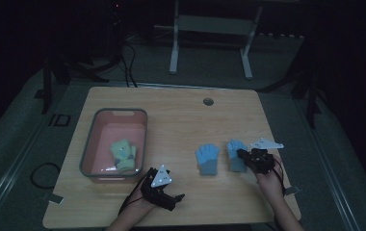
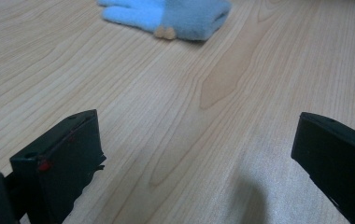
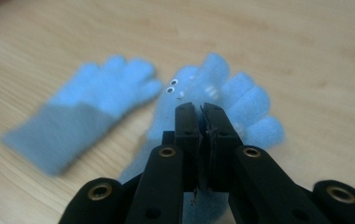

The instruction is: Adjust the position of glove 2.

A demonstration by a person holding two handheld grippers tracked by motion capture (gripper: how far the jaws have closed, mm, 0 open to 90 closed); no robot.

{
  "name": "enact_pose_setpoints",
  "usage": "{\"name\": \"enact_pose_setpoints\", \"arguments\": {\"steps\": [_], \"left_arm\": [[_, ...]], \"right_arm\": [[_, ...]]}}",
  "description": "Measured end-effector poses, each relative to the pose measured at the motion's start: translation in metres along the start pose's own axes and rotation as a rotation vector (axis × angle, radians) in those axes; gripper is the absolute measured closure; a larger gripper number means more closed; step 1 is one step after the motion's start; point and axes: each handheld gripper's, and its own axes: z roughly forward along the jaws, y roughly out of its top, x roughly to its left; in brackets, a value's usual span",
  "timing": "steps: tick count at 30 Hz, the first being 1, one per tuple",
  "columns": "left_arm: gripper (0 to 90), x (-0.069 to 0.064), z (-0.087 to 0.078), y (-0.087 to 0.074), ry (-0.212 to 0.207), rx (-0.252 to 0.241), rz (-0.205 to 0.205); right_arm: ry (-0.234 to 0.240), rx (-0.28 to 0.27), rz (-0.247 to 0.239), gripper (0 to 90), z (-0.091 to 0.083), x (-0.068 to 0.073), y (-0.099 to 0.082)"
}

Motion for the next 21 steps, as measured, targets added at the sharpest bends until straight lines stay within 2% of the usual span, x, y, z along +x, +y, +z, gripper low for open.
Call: {"name": "enact_pose_setpoints", "arguments": {"steps": [2,9,10,13,21], "left_arm": [[2.1,0.0,0.0,0.0,0.0,0.003,0.002],[2.1,0.0,0.0,0.0,-0.002,0.002,0.003],[2.1,0.0,0.0,0.0,-0.002,0.002,0.003],[2.1,0.0,0.0,0.0,-0.002,0.0,0.003],[2.1,0.0,0.0,0.0,-0.003,-0.002,0.007]], "right_arm": [[0.012,-0.035,0.007,85.6,-0.01,0.002,0.011],[0.025,-0.074,-0.018,85.6,-0.024,0.021,0.038],[0.025,-0.074,-0.018,85.6,-0.024,0.021,0.038],[0.035,-0.083,-0.031,85.6,-0.023,0.033,0.049],[0.089,-0.09,-0.057,85.5,-0.012,0.058,0.062]]}}
